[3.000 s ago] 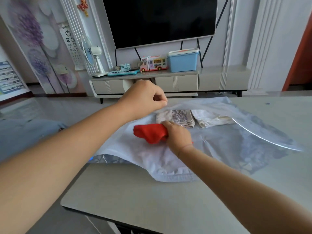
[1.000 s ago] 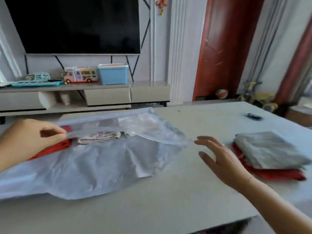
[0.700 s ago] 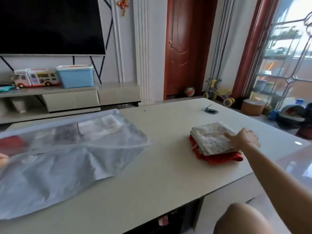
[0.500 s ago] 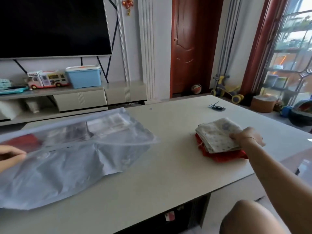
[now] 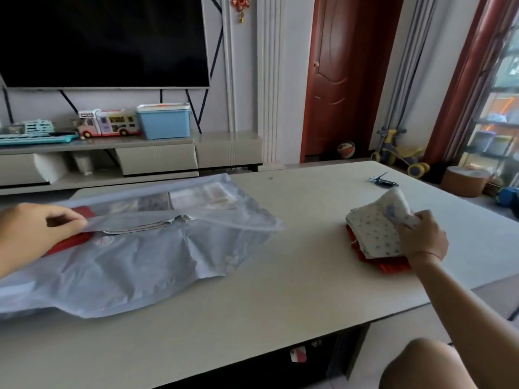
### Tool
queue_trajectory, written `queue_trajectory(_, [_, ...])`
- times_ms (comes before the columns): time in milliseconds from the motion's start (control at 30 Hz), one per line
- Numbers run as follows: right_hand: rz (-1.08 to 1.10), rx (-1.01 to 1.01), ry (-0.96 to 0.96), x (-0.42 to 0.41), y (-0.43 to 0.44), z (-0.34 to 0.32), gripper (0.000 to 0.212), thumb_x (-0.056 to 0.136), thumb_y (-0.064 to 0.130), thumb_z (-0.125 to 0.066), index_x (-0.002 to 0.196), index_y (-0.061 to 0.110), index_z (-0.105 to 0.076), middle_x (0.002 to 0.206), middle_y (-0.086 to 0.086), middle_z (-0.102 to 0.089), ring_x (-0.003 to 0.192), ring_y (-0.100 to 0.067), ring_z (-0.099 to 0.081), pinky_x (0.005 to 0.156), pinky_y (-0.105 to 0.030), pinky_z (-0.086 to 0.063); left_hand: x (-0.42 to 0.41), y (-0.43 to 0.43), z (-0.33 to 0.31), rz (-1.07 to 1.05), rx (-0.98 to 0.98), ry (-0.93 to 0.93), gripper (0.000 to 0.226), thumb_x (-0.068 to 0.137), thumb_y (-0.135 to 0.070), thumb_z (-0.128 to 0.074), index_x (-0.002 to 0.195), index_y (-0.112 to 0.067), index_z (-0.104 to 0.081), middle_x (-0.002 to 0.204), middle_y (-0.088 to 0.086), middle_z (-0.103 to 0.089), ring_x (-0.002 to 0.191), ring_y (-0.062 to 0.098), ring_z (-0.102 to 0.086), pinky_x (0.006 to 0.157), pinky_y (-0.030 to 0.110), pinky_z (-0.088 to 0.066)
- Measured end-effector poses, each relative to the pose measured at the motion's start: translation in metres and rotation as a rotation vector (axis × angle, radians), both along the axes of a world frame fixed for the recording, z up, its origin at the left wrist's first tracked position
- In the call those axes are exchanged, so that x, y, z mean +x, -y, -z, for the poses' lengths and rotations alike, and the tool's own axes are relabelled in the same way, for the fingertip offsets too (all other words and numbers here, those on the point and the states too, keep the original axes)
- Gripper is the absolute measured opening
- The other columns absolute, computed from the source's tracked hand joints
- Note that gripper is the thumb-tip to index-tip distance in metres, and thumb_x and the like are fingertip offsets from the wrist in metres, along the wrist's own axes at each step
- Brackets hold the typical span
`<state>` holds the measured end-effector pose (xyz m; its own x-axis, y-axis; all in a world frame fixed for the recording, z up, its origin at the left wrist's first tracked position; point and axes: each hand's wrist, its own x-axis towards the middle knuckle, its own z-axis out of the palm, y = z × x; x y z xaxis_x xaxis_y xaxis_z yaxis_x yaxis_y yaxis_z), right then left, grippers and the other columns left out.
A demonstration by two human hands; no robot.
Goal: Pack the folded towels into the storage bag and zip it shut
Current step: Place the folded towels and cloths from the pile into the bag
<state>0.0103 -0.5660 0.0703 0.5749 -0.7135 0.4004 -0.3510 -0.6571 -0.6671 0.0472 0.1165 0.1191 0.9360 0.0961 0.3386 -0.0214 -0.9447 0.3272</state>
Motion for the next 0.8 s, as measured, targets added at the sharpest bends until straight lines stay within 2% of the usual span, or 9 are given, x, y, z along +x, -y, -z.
queue_trajectory(100, [-0.244, -0.147, 0.095, -0.004, -0.039, -0.034, 0.012, 0.085, 0.014, -0.056, 0.098, 0.013, -0.056, 0.086, -0.017, -0.064, 0.078, -0.038, -0.059, 0.065, -0.038, -0.044, -0.042, 0.042, -0.029, -0.026, -0.029, 0.145, 0.009, 0.071, -0.051, -0.072, 0.073, -0.042, -0.069, 0.073, -0.02, -0.069, 0.073, 0.01, -0.065, 0.071, 0.037, -0.054])
queue_trajectory(200, [-0.606, -0.172, 0.157, -0.021, -0.085, -0.07, 0.018, 0.078, 0.007, -0.067, 0.088, 0.02, -0.06, 0.077, 0.001, -0.063, 0.073, -0.025, -0.058, 0.063, -0.035, -0.049, -0.055, 0.059, -0.042, -0.038, -0.079, 0.209, 0.015, 0.075, -0.038, -0.073, 0.062, -0.04, -0.065, 0.066, -0.019, -0.063, 0.069, 0.009, -0.058, 0.066, 0.029, -0.043])
queue_trajectory(300, [-0.913, 0.0, 0.162, -0.041, -0.133, -0.095, 0.023, 0.072, 0.013, -0.075, 0.081, 0.029, -0.062, 0.071, 0.011, -0.064, 0.064, -0.003, -0.058, 0.056, -0.025, -0.048, -0.055, 0.067, -0.046, -0.036, -0.147, 0.243, 0.008, 0.08, -0.03, -0.07, 0.073, -0.027, -0.072, 0.074, -0.005, -0.068, 0.073, 0.012, -0.057, 0.069, 0.026, -0.038])
queue_trajectory(401, [-1.268, 0.33, 0.079, -0.04, -0.192, -0.094, 0.02, 0.069, 0.019, -0.08, 0.08, 0.028, -0.065, 0.073, 0.011, -0.067, 0.066, -0.007, -0.063, 0.059, -0.025, -0.055, -0.055, 0.074, -0.047, -0.058, -0.201, 0.323, 0.014, 0.082, -0.025, -0.069, 0.081, -0.013, -0.075, 0.072, -0.001, -0.066, 0.071, 0.014, -0.056, 0.062, 0.02, -0.038])
queue_trajectory(467, [-1.418, 0.466, -0.018, -0.027, -0.238, -0.079, 0.016, 0.071, 0.019, -0.078, 0.082, 0.025, -0.067, 0.074, 0.008, -0.067, 0.068, -0.009, -0.064, 0.061, -0.024, -0.055, -0.055, 0.078, -0.049, -0.067, -0.213, 0.365, 0.015, 0.082, -0.024, -0.069, 0.082, -0.01, -0.075, 0.068, -0.002, -0.063, 0.067, 0.013, -0.054, 0.053, 0.006, -0.034])
queue_trajectory(567, [-1.474, 0.593, -0.225, 0.006, -0.307, -0.046, 0.022, 0.08, 0.016, -0.073, 0.098, 0.011, -0.063, 0.085, -0.005, -0.065, 0.075, -0.016, -0.063, 0.066, -0.027, -0.055, -0.056, 0.078, -0.05, -0.078, -0.218, 0.362, 0.016, 0.083, -0.026, -0.068, 0.084, -0.011, -0.075, 0.07, -0.004, -0.064, 0.069, 0.012, -0.055, 0.057, 0.017, -0.032])
queue_trajectory(668, [-1.37, 0.49, -0.317, 0.049, -0.355, -0.019, 0.024, 0.083, 0.019, -0.07, 0.105, 0.018, -0.06, 0.091, -0.004, -0.06, 0.083, -0.02, -0.06, 0.074, -0.03, -0.052, -0.059, 0.073, -0.052, -0.064, -0.218, 0.369, 0.016, 0.083, -0.025, -0.068, 0.084, -0.012, -0.076, 0.077, 0.0, -0.07, 0.074, 0.012, -0.058, 0.066, 0.021, -0.033])
queue_trajectory(734, [-1.221, 0.247, -0.342, 0.074, -0.373, -0.008, 0.034, 0.085, 0.015, -0.064, 0.118, 0.02, -0.056, 0.109, -0.007, -0.059, 0.103, -0.025, -0.057, 0.091, -0.035, -0.048, -0.061, 0.071, -0.052, -0.041, -0.216, 0.371, 0.015, 0.083, -0.024, -0.067, 0.084, -0.011, -0.076, 0.08, 0.002, -0.073, 0.075, 0.013, -0.06, 0.069, 0.022, -0.035])
queue_trajectory(801, [-1.015, -0.141, -0.372, 0.082, -0.385, 0.001, 0.049, 0.087, 0.02, -0.059, 0.134, 0.02, -0.044, 0.137, -0.008, -0.046, 0.127, -0.027, -0.042, 0.107, -0.038, -0.034, -0.062, 0.069, -0.051, -0.026, -0.214, 0.367, 0.015, 0.082, -0.024, -0.068, 0.084, -0.012, -0.076, 0.081, 0.002, -0.073, 0.075, 0.014, -0.06, 0.071, 0.022, -0.037])
